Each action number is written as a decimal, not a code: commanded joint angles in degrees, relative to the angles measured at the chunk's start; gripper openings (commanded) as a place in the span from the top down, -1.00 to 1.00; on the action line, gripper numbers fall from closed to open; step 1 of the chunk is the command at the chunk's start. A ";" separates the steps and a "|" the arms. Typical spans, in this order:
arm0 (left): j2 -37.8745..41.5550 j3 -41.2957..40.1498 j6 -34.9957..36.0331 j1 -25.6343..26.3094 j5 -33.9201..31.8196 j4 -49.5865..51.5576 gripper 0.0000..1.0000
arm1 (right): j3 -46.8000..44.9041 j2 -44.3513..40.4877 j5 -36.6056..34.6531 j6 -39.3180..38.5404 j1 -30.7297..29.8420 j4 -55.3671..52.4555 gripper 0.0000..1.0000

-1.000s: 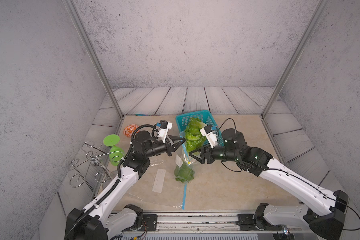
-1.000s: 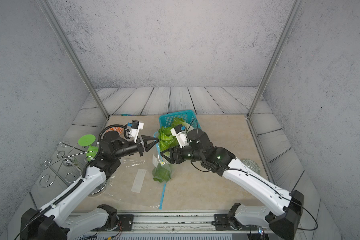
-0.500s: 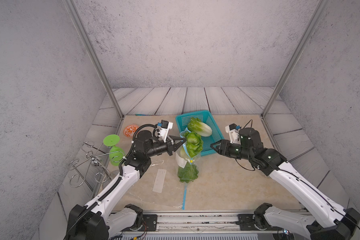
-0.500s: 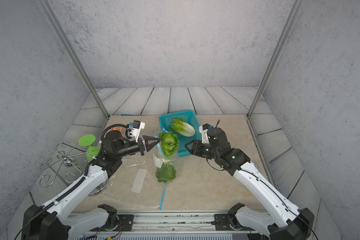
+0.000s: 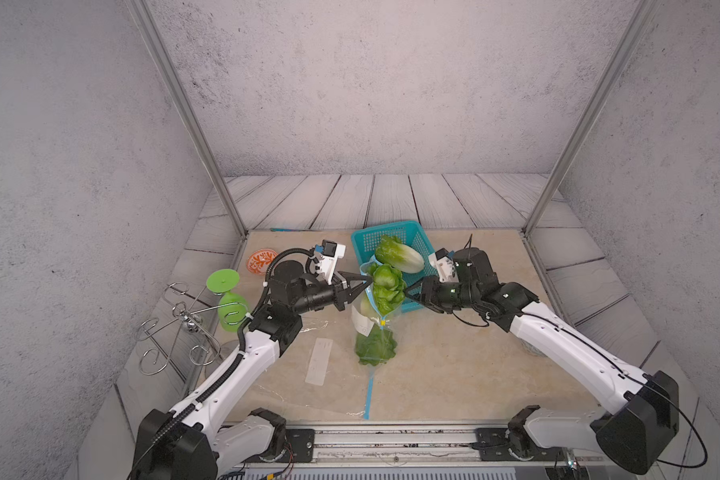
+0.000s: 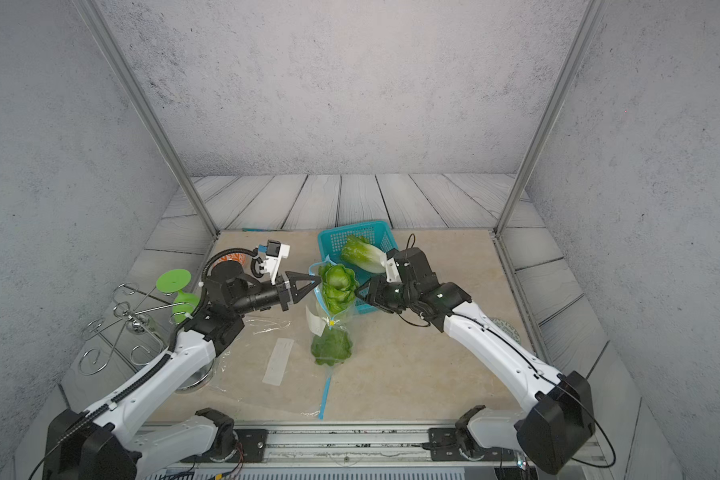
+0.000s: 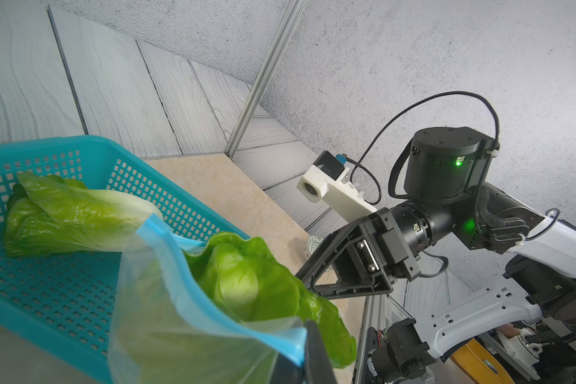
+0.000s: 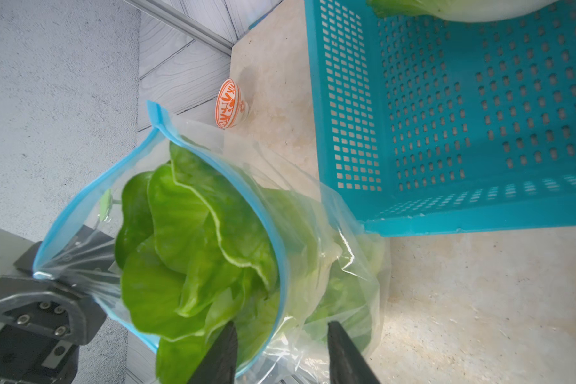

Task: Put the chinese cabbages into a zipper bag and zip it
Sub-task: Adjust the zipper food storage bag at the center of the board.

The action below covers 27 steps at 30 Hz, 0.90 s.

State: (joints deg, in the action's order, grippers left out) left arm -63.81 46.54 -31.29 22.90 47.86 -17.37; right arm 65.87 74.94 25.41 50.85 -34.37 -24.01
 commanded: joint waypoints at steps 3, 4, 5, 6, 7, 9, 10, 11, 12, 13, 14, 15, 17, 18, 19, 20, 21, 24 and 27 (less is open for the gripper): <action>-0.09 0.11 -0.35 -0.04 0.48 -3.12 1.00 | 0.06 3.63 1.60 0.83 -0.70 1.49 0.20; -0.09 0.13 -0.43 -0.04 0.48 -3.19 1.00 | -0.10 3.68 1.26 0.91 -0.70 1.79 0.23; -0.17 0.17 -0.52 0.00 0.48 -3.26 1.00 | -0.21 3.93 0.90 1.21 -0.71 2.20 0.26; -0.32 0.13 -0.57 0.04 0.48 -3.30 1.00 | 0.06 4.29 0.91 1.46 -0.70 2.42 0.30; -0.50 0.15 -0.69 0.09 0.48 -3.45 1.00 | 0.42 4.71 1.19 1.45 -0.78 2.68 0.31; -0.91 0.30 -1.04 0.22 0.40 -3.47 1.00 | 1.41 5.81 1.48 1.24 -0.87 3.08 0.48; -1.04 0.45 -1.35 0.31 -0.05 -3.50 1.00 | 2.27 6.36 1.57 0.59 -0.83 2.39 0.62; -0.97 0.91 -1.57 0.31 -0.65 -2.60 1.00 | 3.93 6.84 1.54 -0.98 -0.79 -0.21 0.76; -0.76 2.18 -1.27 0.31 -1.73 0.23 1.00 | 6.69 7.01 1.05 -3.24 -0.72 -3.60 0.87; -0.26 4.55 0.01 0.31 -3.55 6.49 1.00 | 10.24 6.85 0.50 -6.58 -0.84 -8.79 0.93; 0.27 7.39 1.53 0.31 -5.14 12.91 1.00 | 14.10 6.34 -0.22 -10.23 -0.87 -13.59 0.96; 0.77 9.40 3.00 0.31 -5.64 17.18 1.00 | 17.33 5.81 -0.80 -13.41 -0.94 -16.94 0.98; 2.11 11.32 4.39 0.48 -7.38 22.01 1.00 | 24.39 7.23 -0.77 -19.96 -0.87 -26.14 1.00; 2.36 11.98 2.15 0.48 -9.46 23.76 1.00 | 28.65 9.49 0.79 -22.43 -0.94 -31.18 1.00; 2.46 13.56 -0.41 0.48 -9.73 25.50 1.00 | 32.74 11.87 3.78 -24.46 -1.21 -35.66 1.00; 2.54 15.38 -2.23 0.69 -8.81 26.05 1.00 | 35.02 13.24 5.89 -25.65 -1.75 -37.54 1.00; 2.84 16.48 -4.39 1.19 -9.27 26.10 1.00 | 36.53 14.02 5.51 -26.38 -1.92 -38.96 1.00; 2.63 17.83 -10.93 4.22 -11.41 24.35 1.00 | 39.91 13.93 0.23 -27.95 -1.84 -40.08 1.00; 1.53 17.76 -13.12 11.27 -14.65 20.60 1.00 | 44.21 15.64 6.88 -28.73 -1.84 -40.48 1.00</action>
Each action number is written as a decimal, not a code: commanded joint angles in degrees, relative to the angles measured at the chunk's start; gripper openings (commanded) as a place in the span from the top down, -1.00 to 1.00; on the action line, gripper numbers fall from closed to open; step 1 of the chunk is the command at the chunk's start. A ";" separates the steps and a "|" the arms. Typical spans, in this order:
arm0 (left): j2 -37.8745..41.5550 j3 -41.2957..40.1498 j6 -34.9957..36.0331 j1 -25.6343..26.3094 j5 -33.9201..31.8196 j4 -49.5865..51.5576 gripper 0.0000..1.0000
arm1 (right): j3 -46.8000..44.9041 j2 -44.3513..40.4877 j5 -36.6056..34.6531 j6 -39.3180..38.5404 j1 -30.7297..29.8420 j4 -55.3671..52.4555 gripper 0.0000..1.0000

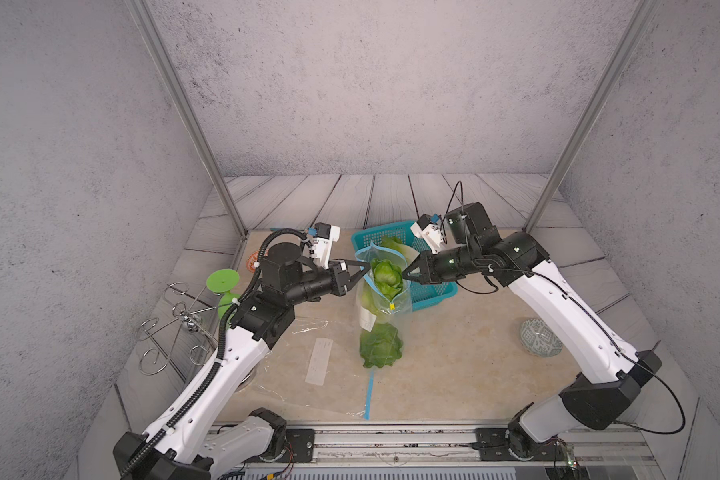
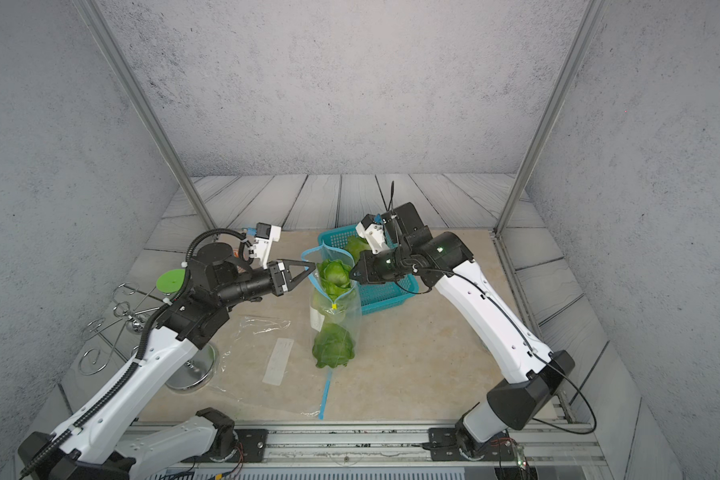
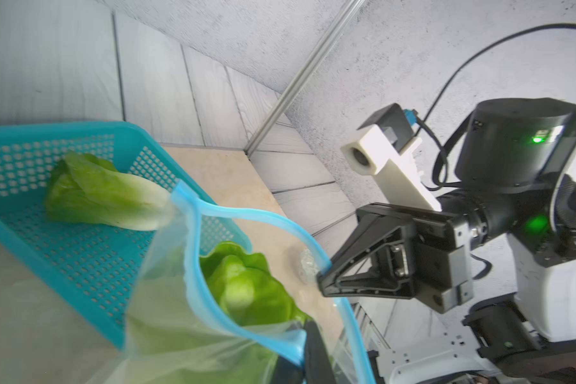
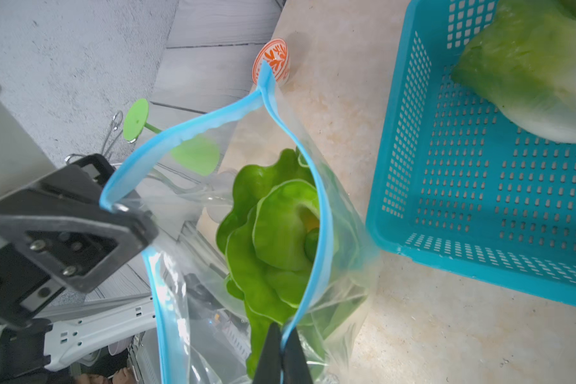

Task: Put the chinese cabbages into a zipper bag and zip it
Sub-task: Adjust the zipper food storage bag at the center of the board.

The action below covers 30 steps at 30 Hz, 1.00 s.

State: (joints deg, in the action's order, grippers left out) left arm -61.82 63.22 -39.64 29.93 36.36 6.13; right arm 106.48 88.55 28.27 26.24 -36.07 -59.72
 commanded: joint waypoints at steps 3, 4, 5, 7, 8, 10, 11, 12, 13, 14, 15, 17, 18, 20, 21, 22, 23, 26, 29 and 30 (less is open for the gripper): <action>-1.02 -0.82 -5.14 8.05 -6.04 -4.32 1.00 | 4.04 1.94 2.62 -6.81 0.06 -6.36 1.00; -1.02 -2.58 -6.11 8.67 -6.45 -5.91 1.00 | 2.41 1.19 1.64 -8.31 0.52 -6.09 1.00; -1.02 -4.27 -7.21 8.97 -7.08 -7.40 0.98 | 0.69 0.85 1.95 -9.56 1.56 -5.42 1.00; -1.59 -6.52 -8.61 9.48 -7.41 -10.39 0.78 | -1.53 1.15 5.00 -11.95 3.11 -4.59 1.00; -2.16 -6.82 -8.62 9.53 -6.77 -11.53 0.63 | -2.59 1.64 5.68 -13.44 3.41 -4.35 1.00; -3.18 -6.08 -7.01 9.55 -4.04 -12.81 0.34 | -3.22 2.95 4.85 -16.78 3.64 -5.04 1.00; -3.36 -4.74 -4.19 9.24 -1.93 -11.64 0.20 | -3.29 3.71 4.40 -18.77 3.86 -5.26 1.00; -3.18 -2.84 -0.70 8.70 -0.30 -8.39 0.08 | -3.09 4.17 3.22 -20.19 3.89 -5.63 1.00; -2.62 0.27 4.82 7.45 0.60 -2.19 0.01 | -2.57 4.79 2.17 -21.94 3.91 -5.99 1.00; -1.83 3.18 8.79 5.63 0.90 3.60 -0.06 | -2.21 5.25 1.59 -23.39 4.11 -6.15 1.00; -0.99 4.80 11.31 3.49 1.90 7.19 -0.12 | -1.96 5.60 1.03 -24.41 4.12 -6.19 0.99; 1.40 5.44 14.66 -3.24 5.11 10.74 -0.25 | -1.32 6.16 0.95 -26.63 4.26 -6.37 0.98; 2.43 4.96 15.00 -6.02 4.56 11.75 -0.34 | -1.12 6.27 0.92 -27.33 4.26 -6.28 0.98; 3.46 3.21 16.48 -10.62 3.08 12.61 -0.40 | -0.58 6.46 1.03 -28.64 4.35 -6.26 0.97; 3.34 2.13 17.12 -11.54 2.04 12.36 -0.39 | -0.48 6.47 1.23 -28.99 4.37 -6.15 0.96; 3.00 0.29 16.88 -12.33 1.72 10.24 -0.39 | -0.64 6.34 1.41 -29.22 4.35 -5.87 0.96; 2.26 -2.31 15.29 -13.00 2.78 6.02 -0.39 | -0.98 6.24 1.67 -29.68 4.47 -5.39 0.96; -2.64 -7.83 8.35 -14.36 8.54 -9.87 -0.40 | -2.31 5.48 3.29 -30.95 4.43 -4.02 0.94; -8.01 -10.44 4.87 -14.46 11.42 -22.33 -0.43 | -4.36 3.99 4.11 -31.24 4.46 -1.09 0.93; -9.35 -10.64 5.40 -14.46 11.46 -23.49 -0.43 | -4.95 3.55 4.44 -31.33 4.47 -0.17 0.93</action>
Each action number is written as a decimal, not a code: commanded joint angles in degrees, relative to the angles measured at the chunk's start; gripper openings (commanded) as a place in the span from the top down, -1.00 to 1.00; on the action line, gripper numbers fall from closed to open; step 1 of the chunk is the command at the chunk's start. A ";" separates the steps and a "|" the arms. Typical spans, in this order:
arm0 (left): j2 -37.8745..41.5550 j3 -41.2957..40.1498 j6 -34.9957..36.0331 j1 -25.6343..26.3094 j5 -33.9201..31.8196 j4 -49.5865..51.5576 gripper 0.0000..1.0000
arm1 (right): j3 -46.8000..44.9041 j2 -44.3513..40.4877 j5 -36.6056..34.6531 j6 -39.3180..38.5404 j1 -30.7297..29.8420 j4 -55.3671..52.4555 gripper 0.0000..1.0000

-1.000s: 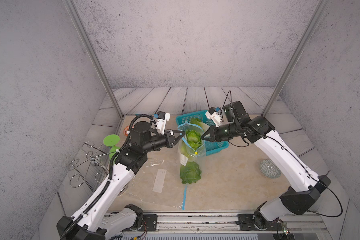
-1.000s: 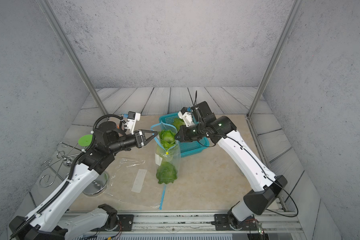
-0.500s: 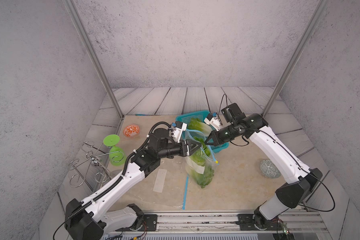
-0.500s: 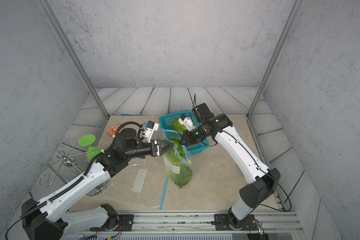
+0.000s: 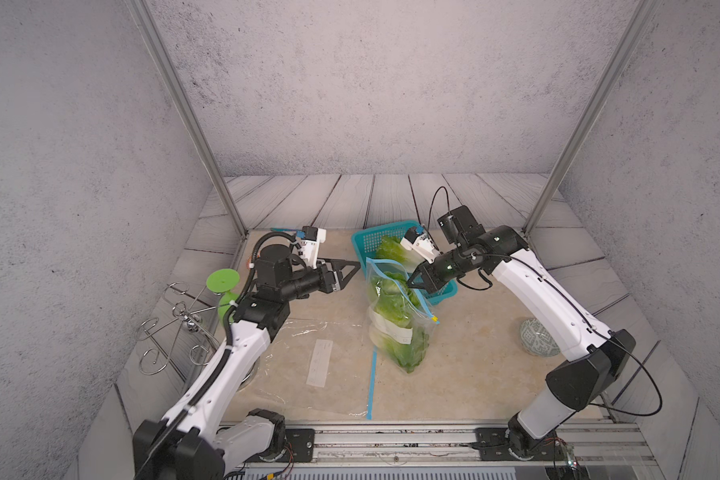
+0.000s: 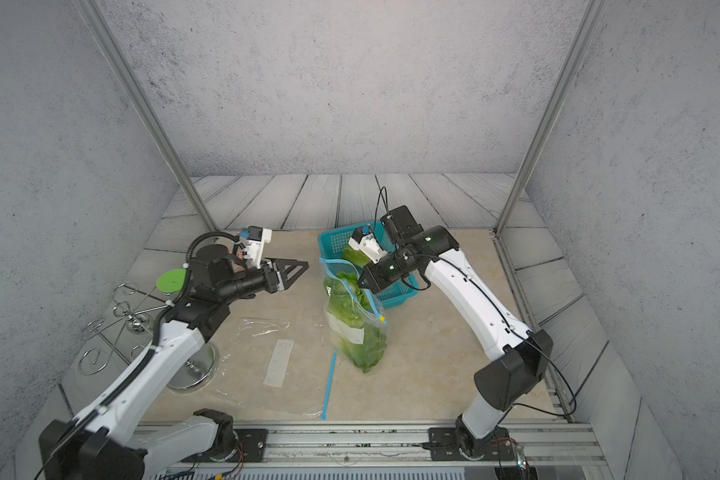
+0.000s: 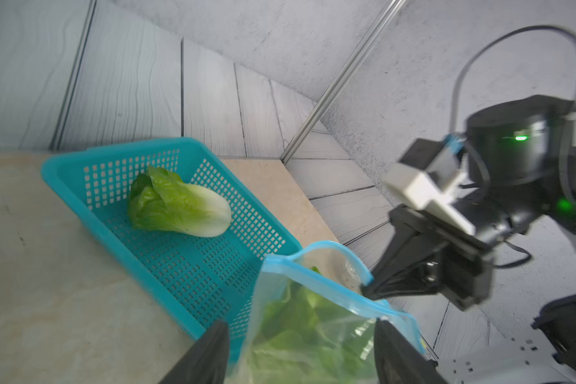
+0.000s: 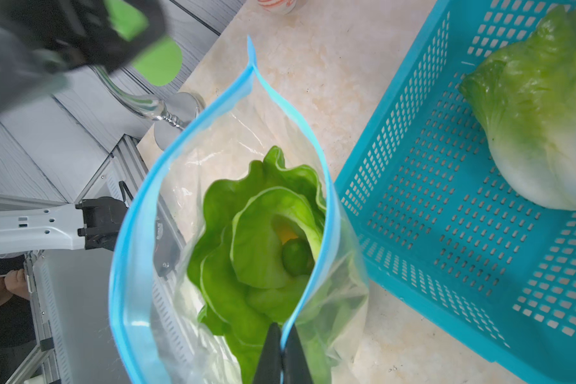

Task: Put the chinese cabbages into a zipper bag and zip it
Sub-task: Adjust the zipper food storage bag at the center of the board.

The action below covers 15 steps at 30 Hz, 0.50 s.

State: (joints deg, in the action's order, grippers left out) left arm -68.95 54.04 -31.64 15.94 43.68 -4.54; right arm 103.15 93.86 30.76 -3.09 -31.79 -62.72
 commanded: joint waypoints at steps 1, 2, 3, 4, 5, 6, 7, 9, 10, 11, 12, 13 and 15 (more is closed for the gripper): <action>-3.55 -1.59 -1.75 -0.44 4.05 -13.54 -0.44 | -1.97 -2.04 2.19 -1.92 0.22 3.57 0.93; -4.99 -1.72 -1.46 -0.46 5.06 -15.13 -0.45 | -2.01 -2.17 2.55 -1.77 0.20 3.90 0.93; -6.04 -1.90 -1.74 -0.48 6.36 -17.21 -0.45 | -1.90 -2.04 2.87 -1.74 0.22 3.90 0.93; -7.13 -2.01 -2.41 -0.48 7.93 -20.25 -0.45 | -1.84 -2.06 3.10 -1.82 0.19 3.80 0.93; -7.86 -2.01 -3.07 -0.41 9.33 -22.78 -0.45 | -1.91 -2.02 3.11 -1.83 0.16 3.83 0.93; -8.42 -1.92 -3.74 -0.39 10.65 -24.91 -0.45 | -2.08 -1.95 2.99 -1.91 0.17 3.79 0.93; -8.80 -1.75 -3.59 -0.39 11.65 -26.07 -0.45 | -2.13 -1.92 2.92 -2.00 0.19 3.66 0.93; -9.46 -1.71 -2.10 -0.39 12.69 -26.65 -0.45 | -2.29 -1.85 2.90 -2.00 0.23 3.66 0.93; -10.02 -1.83 -1.42 -0.39 13.19 -27.09 -0.44 | -2.47 -1.87 2.98 -2.00 0.19 3.74 0.93; -10.63 -1.71 -0.69 -0.39 13.84 -27.18 -0.41 | -2.67 -1.98 3.13 -1.93 0.18 4.05 0.93; -11.21 -1.41 -0.18 -0.39 14.64 -27.07 -0.39 | -2.78 -2.10 3.19 -1.94 0.21 4.23 0.92; -11.74 -1.13 0.14 -0.43 15.92 -27.04 -0.35 | -2.74 -2.09 3.36 -1.92 0.24 4.30 0.92; -12.51 -0.61 0.61 -0.48 17.90 -26.77 -0.27 | -2.63 -1.89 3.60 -1.92 0.23 4.36 0.92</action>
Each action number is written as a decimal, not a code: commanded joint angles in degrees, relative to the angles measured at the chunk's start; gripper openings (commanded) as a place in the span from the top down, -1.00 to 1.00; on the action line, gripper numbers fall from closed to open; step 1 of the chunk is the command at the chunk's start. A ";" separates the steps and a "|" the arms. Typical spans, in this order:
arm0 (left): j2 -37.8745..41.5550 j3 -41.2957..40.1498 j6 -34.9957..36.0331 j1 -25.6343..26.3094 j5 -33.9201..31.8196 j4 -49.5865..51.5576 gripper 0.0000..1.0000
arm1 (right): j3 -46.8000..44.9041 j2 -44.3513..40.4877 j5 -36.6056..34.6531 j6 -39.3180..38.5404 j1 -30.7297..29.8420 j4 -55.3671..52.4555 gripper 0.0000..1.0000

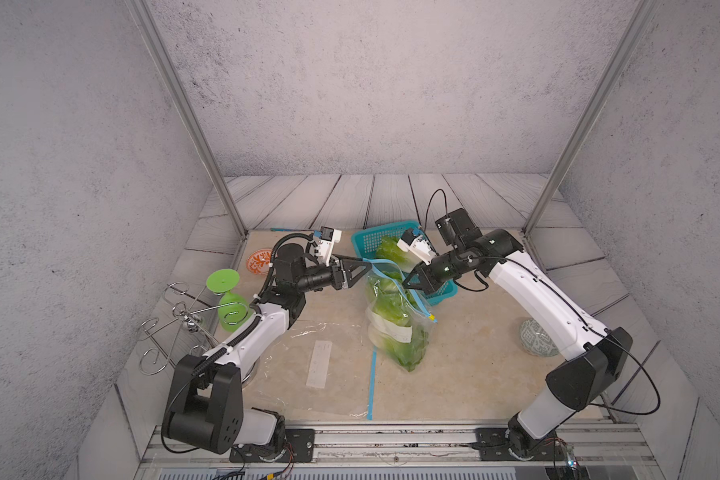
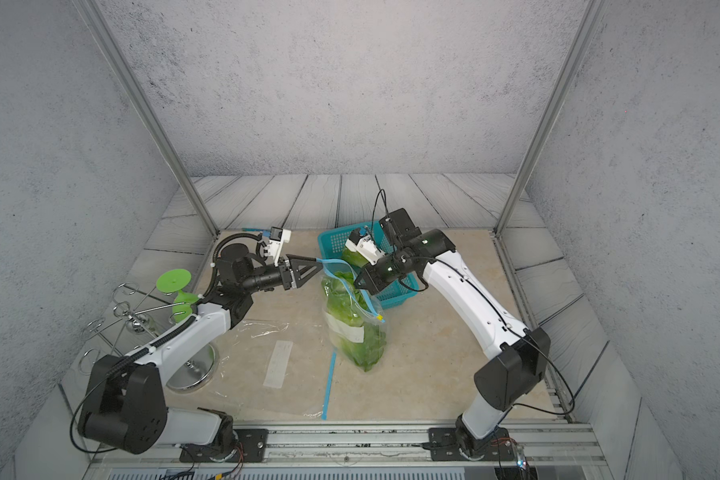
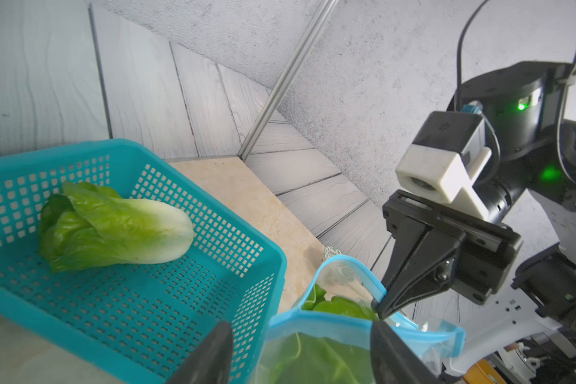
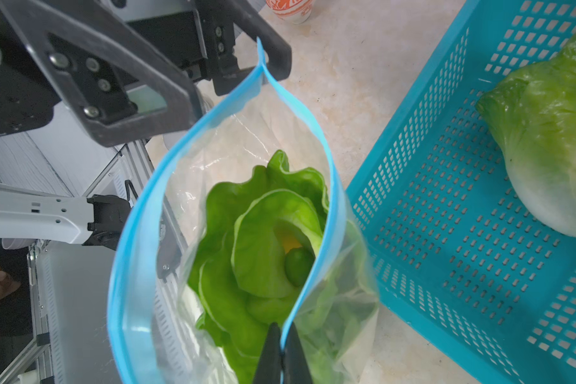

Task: Put the chinese cabbages into a zipper bag and zip it
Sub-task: Adjust the zipper food storage bag at the center of the board.

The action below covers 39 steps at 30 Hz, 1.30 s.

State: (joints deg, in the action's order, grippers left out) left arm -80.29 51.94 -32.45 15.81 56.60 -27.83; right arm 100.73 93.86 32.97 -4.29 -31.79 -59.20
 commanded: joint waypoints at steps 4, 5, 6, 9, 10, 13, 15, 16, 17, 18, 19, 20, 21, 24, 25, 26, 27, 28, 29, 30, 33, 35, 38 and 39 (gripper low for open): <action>-2.05 1.84 1.37 -0.43 7.31 -3.37 0.01 | 0.17 -1.66 1.83 -0.63 0.22 0.90 0.92; -2.00 1.75 1.42 -0.43 7.77 -3.29 0.11 | 0.18 -1.59 1.82 -0.65 0.23 1.01 0.92; -1.93 1.65 1.42 -0.43 7.76 -3.29 0.22 | 0.19 -1.57 1.79 -0.63 0.17 1.06 0.92; -2.07 2.13 0.87 -0.42 7.48 -3.21 0.79 | 0.32 -1.77 1.22 -0.25 0.22 1.36 0.92; -1.83 2.62 0.54 -0.62 7.11 -2.59 0.97 | 0.42 -2.05 0.69 0.25 0.24 1.66 0.92; 1.14 5.17 -1.84 -2.70 5.35 2.16 1.00 | -0.27 -4.31 0.21 3.20 1.79 3.90 0.82; 5.77 7.03 1.52 -4.09 -0.63 14.39 1.00 | -2.94 -7.60 -0.04 6.22 4.47 7.37 0.40; 7.83 7.56 4.79 -3.98 -4.64 21.02 1.00 | -5.58 -9.73 0.36 8.07 6.17 10.13 0.16; 8.96 7.00 5.33 -3.80 -5.62 21.51 1.00 | -8.51 -12.08 1.16 10.01 7.90 13.38 0.02; 9.22 6.21 3.64 -3.77 -5.33 19.90 1.00 | -10.97 -14.14 2.02 11.52 9.23 16.21 -0.07; 9.06 5.60 2.13 -3.86 -4.98 18.40 1.00 | -13.54 -16.33 2.72 13.14 10.50 19.01 -0.15; 8.65 5.35 1.47 -3.86 -4.68 17.74 1.00 | -16.04 -18.31 2.78 14.44 11.55 21.63 -0.23; 8.30 5.09 1.22 -3.86 -4.49 17.56 1.00 | -17.85 -20.16 2.40 15.19 12.31 23.16 -0.27; 7.44 6.08 4.33 -3.94 -5.16 21.47 1.00 | -24.89 -25.56 -0.62 14.93 14.08 26.18 -0.38; 7.47 6.37 5.64 -4.03 -5.80 23.14 1.00 | -27.87 -27.34 -1.07 14.17 14.62 27.51 -0.41; 7.51 6.49 6.30 -4.24 -6.21 23.93 1.00 | -31.16 -29.03 -1.43 13.20 15.11 29.23 -0.42; 7.52 6.41 6.43 -4.44 -6.39 24.01 1.00 | -34.13 -30.58 -1.69 12.43 15.26 31.16 -0.41; 7.52 6.41 6.43 -4.63 -6.62 24.24 1.00 | -37.56 -32.19 -1.41 11.81 15.21 33.63 -0.44; 7.52 6.38 6.58 -4.78 -7.12 24.66 1.00 | -40.86 -33.59 0.00 11.52 15.27 36.70 -0.43; 7.43 6.41 6.85 -4.89 -7.64 25.24 1.00 | -43.44 -34.63 2.16 11.43 15.14 39.09 -0.40; 7.17 6.42 7.33 -5.17 -9.16 26.23 1.00 | -50.60 -37.61 3.83 12.10 12.45 45.23 -0.32; 6.95 6.49 7.24 -5.43 -9.81 26.47 1.00 | -54.15 -40.28 -0.02 9.84 8.68 45.51 -0.30; 6.73 6.78 7.05 -5.79 -9.93 26.65 1.00 | -59.14 -44.46 -5.83 7.73 2.15 46.90 -0.31; 6.57 6.99 7.09 -5.88 -9.93 26.94 1.00 | -60.24 -45.07 -6.69 8.02 0.32 47.68 -0.31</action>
State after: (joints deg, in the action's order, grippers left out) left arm -73.30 57.08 -26.74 10.61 47.51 -1.85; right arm 42.13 52.62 30.63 5.78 -27.83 -16.58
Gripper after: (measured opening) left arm 0.041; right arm 0.654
